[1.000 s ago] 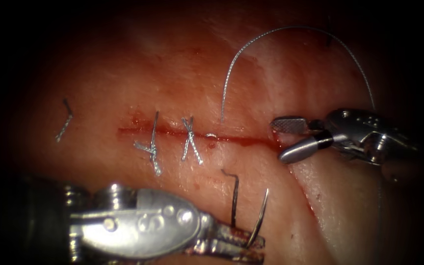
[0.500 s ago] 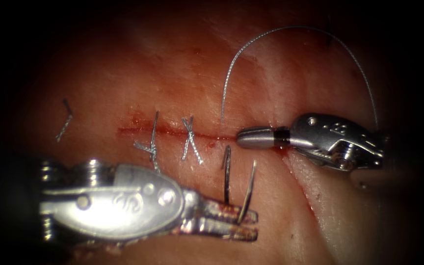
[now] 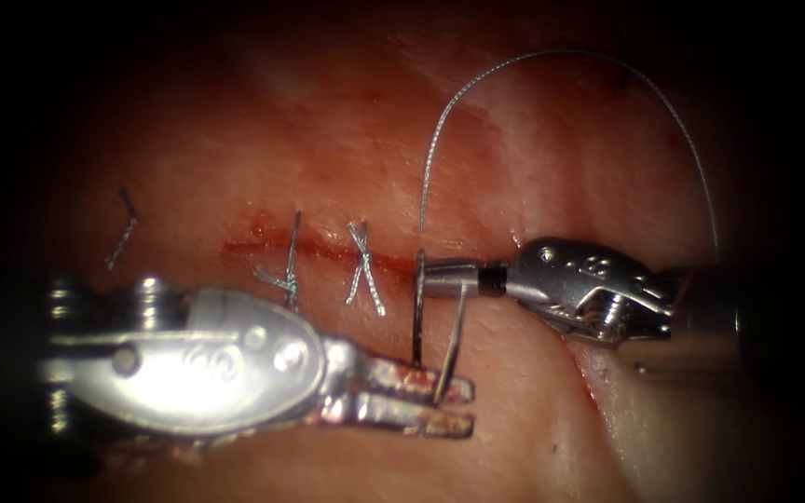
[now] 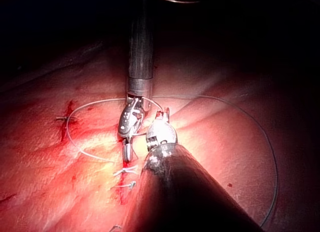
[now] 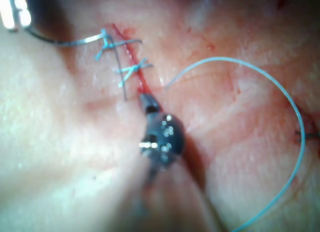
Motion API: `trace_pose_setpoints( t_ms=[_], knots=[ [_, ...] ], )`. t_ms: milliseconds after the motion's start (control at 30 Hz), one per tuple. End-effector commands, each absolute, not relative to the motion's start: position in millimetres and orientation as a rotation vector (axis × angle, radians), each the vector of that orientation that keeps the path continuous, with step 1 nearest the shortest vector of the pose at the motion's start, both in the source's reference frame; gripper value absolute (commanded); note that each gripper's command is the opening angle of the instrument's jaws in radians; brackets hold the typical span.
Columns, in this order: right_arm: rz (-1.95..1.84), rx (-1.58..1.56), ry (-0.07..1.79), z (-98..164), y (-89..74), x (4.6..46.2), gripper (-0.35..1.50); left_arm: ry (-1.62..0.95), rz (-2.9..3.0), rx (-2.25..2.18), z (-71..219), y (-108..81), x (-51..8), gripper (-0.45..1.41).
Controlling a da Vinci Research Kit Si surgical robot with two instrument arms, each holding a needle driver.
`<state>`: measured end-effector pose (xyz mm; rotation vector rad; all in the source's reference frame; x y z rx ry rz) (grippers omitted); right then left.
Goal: Wound Closure
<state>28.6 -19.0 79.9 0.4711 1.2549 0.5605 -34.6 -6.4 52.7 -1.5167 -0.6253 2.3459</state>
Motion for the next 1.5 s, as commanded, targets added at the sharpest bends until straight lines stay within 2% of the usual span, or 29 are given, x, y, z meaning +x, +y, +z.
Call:
trace_pose_setpoints(
  t_ms=[33,500,533,667,700,733,767,867,933,1133,1300,1367,1500],
  knots=[
    [0.555,0.473,1.256,81,-19.6,29.4,-0.35,-0.621,2.346,-1.518,53,-6.4,-35.1,-0.45],
    [0.568,0.479,1.243,78,-18.6,26.6,-0.35,-0.481,2.382,-1.551,50,3.3,-34.0,-0.45],
    [0.574,0.475,1.243,78,-18.4,26.1,-0.25,-0.452,2.386,-1.552,50,4.9,-33.5,-0.45],
    [0.594,0.462,1.24,78,-18.3,25.6,0.37,-0.39,2.403,-1.53,49,7.6,-32.3,-0.45],
    [0.594,0.462,1.24,78,-18.3,25.6,0.37,-0.39,2.403,-1.53,49,7.6,-32.3,-0.45],
    [0.6,0.457,1.239,78,-18.4,25.6,0.54,-0.375,2.405,-1.527,49,8.2,-32.0,-0.45],
    [0.61,0.449,1.237,78,-18.6,25.7,0.81,-0.353,2.393,-1.523,50,9.4,-31.2,-0.45],
    [0.612,0.449,1.236,77,-19.1,26.3,0.98,-0.307,2.381,-1.525,50,11.0,-29.9,-0.45],
    [0.617,0.446,1.235,76,-19.5,26.7,0.98,-0.278,2.377,-1.518,50,11.5,-29.3,-0.45],
    [0.62,0.448,1.237,75,-20.5,28.6,0.79,-0.224,2.37,-1.495,51,10.2,-28.2,-0.45],
    [0.626,0.442,1.235,76,-20.4,30.0,0.73,-0.209,2.372,-1.502,52,8.8,-28.1,-0.45],
    [0.63,0.443,1.23,76,-20.5,30.7,0.61,-0.206,2.371,-1.507,52,8.3,-28.2,-0.45],
    [0.622,0.428,1.203,77,-20.6,31.6,0.52,-0.2,2.359,-1.515,52,8.2,-28.1,-0.45]
  ],
)
